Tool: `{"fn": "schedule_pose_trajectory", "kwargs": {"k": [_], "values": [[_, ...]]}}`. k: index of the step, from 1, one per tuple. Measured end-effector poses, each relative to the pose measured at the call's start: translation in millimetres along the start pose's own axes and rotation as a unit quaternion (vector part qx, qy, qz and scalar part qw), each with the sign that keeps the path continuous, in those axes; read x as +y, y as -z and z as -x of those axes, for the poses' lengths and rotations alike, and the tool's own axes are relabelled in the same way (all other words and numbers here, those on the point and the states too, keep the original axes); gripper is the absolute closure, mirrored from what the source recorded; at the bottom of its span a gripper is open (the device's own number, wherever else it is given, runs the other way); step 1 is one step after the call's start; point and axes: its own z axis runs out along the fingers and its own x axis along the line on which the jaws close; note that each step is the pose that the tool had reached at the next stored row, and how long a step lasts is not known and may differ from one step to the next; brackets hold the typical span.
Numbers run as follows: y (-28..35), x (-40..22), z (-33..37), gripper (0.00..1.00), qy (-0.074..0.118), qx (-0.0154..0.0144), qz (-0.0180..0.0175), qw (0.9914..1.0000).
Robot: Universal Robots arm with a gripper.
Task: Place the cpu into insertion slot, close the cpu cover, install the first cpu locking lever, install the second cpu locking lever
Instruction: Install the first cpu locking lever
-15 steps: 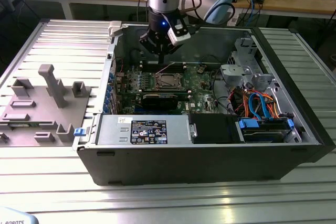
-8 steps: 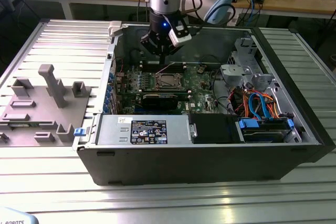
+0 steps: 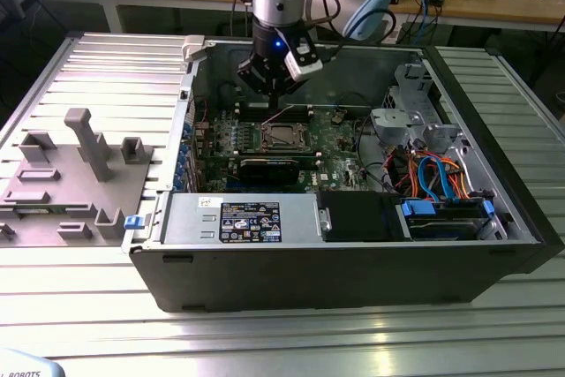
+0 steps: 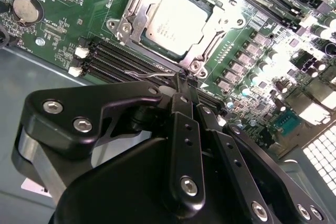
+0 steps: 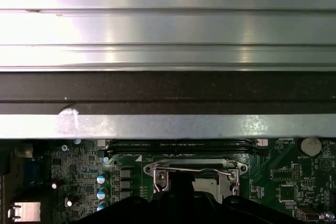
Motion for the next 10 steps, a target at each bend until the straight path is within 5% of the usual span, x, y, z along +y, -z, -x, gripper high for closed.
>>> {"fn": "schedule_pose_trajectory", "kwargs": {"k": [10], "values": [[-5.1,-0.1,1.0,0.89,0.0,0.0,0.0,1.0]]}}
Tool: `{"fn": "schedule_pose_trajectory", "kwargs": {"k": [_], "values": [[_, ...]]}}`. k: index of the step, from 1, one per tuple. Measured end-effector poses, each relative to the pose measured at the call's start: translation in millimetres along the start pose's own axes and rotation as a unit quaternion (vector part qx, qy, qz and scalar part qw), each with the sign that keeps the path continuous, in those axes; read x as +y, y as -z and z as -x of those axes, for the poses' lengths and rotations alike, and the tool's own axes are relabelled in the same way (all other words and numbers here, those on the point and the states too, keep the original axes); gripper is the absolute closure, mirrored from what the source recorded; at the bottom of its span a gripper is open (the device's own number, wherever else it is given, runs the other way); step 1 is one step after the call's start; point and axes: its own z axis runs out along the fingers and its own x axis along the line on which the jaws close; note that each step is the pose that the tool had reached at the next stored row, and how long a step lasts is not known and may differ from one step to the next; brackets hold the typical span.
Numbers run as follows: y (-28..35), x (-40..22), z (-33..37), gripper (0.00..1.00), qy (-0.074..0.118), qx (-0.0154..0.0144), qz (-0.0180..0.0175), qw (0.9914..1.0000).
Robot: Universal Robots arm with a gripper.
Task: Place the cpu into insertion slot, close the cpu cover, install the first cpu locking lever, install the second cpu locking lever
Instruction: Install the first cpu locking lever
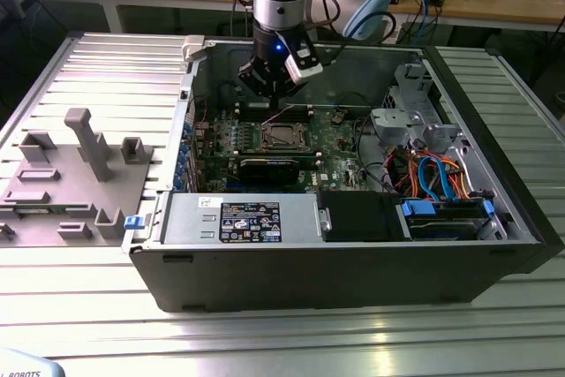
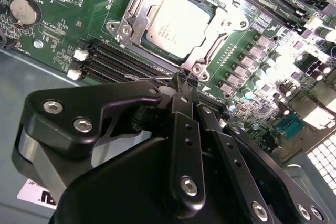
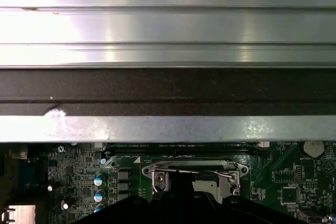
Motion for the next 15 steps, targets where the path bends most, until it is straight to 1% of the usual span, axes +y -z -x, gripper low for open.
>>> {"fn": "schedule_pose_trajectory", "kwargs": {"k": [15], "values": [[-7.3,-0.1,1.2,0.89,0.0,0.0,-0.0001,1.0]]}}
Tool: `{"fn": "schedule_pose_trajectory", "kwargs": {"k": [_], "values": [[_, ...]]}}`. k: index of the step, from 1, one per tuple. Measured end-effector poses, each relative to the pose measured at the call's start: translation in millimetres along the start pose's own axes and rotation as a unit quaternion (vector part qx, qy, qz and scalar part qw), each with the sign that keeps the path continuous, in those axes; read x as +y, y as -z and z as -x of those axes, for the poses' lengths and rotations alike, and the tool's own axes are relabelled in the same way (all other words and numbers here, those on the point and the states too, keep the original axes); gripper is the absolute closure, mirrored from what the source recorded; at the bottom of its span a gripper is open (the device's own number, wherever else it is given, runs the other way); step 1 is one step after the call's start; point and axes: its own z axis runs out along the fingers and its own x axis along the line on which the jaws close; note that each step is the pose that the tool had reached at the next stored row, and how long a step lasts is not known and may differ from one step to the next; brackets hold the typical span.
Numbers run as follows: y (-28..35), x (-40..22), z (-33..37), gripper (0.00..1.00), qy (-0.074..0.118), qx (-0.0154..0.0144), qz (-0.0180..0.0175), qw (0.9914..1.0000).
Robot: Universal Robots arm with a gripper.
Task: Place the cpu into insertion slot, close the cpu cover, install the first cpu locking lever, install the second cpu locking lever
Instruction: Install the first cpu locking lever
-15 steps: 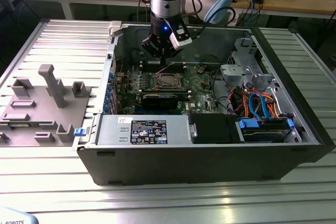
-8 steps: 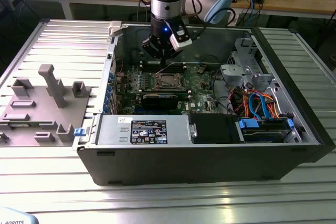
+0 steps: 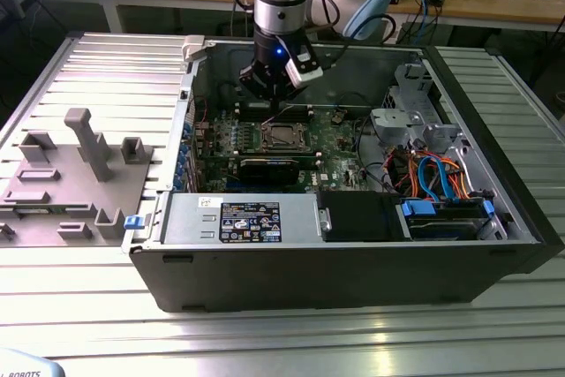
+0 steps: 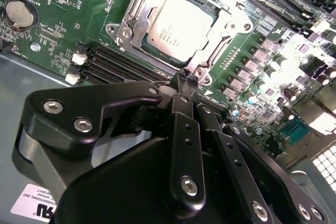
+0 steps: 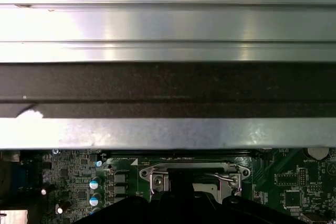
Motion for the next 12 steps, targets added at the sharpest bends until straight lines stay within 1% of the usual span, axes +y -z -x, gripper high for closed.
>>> {"fn": "schedule_pose_trajectory", "kwargs": {"k": [12], "values": [[-6.7,-0.1,0.6,0.89,0.0,0.0,0.0,1.0]]}}
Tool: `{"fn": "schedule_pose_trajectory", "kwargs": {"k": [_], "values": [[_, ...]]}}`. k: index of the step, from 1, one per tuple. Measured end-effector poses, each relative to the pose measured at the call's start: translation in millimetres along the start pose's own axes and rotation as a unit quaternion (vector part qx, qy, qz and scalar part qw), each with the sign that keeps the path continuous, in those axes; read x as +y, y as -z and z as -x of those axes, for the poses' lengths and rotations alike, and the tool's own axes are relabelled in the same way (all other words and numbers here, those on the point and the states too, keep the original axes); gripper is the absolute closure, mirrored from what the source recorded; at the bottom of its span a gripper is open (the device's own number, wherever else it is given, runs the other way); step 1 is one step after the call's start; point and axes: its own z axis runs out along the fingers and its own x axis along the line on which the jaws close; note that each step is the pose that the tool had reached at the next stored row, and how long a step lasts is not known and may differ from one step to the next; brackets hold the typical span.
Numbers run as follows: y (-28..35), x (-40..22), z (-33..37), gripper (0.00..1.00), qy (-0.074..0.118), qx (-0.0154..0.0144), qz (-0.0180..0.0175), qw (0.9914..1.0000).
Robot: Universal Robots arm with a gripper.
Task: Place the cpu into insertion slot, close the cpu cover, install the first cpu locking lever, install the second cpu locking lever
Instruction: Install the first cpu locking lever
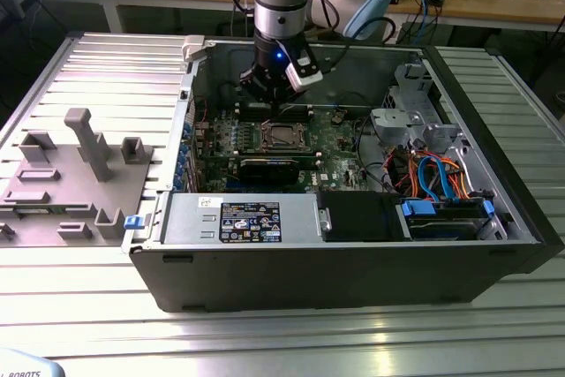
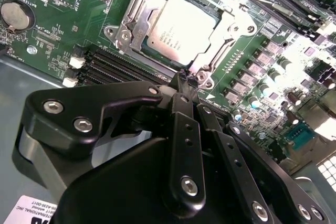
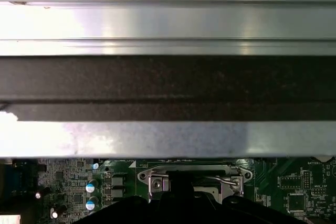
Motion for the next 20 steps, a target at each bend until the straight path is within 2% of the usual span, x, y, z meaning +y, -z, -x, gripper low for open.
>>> {"fn": "schedule_pose_trajectory", "kwargs": {"k": [20], "values": [[-7.7,2.3,0.5,0.89,0.0,0.0,0.0,1.0]]}}
